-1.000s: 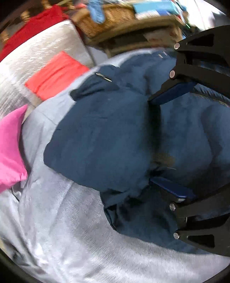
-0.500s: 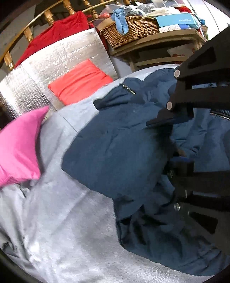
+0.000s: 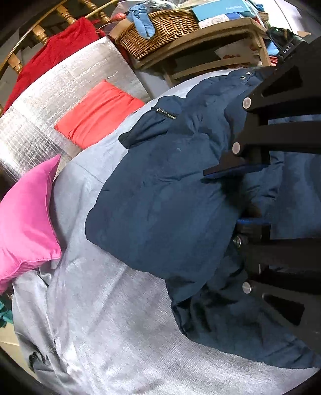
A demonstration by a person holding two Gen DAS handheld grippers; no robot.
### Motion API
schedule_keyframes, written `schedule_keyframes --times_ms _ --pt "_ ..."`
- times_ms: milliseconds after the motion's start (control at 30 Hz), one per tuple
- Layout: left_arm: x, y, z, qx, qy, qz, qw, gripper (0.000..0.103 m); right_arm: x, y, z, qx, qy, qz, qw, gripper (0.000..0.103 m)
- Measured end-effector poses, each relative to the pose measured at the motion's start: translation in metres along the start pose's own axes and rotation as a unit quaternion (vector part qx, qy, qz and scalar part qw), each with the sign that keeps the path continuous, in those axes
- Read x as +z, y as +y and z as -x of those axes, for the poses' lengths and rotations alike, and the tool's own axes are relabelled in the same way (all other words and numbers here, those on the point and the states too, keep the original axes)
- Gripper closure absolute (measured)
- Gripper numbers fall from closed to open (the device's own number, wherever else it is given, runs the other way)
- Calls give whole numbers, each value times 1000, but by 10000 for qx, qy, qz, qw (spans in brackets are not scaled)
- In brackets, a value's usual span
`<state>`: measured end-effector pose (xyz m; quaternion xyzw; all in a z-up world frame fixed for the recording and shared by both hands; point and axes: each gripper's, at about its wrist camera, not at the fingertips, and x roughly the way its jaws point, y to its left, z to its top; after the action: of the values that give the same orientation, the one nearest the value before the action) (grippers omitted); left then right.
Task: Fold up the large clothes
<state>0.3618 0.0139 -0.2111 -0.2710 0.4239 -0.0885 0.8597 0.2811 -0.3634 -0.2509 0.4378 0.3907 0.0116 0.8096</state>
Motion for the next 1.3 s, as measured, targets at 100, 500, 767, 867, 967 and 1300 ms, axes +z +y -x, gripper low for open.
schedule_keyframes --times_ms 100,500,767,867,967,1300 --pt "-4 -3 -2 164 77 -359 9992 73 -1 3 -2 -106 58 150 9998 74" --pt "-18 -9 -1 592 309 -1005 9927 64 1 1 -5 -191 242 216 9993 75" --pt "-37 -22 24 1224 127 -1825 9755 46 -1 -5 3 -50 328 -129 9994 66" --pt "-51 -31 33 1492 59 -2304 9616 46 -4 -4 10 4 376 -144 9992 56" --pt "-64 -39 49 1597 -172 -2721 9488 46 -9 -2 17 -77 375 -41 9993 55" --pt "-82 -57 99 1592 -808 -3279 9277 46 -18 -18 47 -248 357 -132 9990 43"
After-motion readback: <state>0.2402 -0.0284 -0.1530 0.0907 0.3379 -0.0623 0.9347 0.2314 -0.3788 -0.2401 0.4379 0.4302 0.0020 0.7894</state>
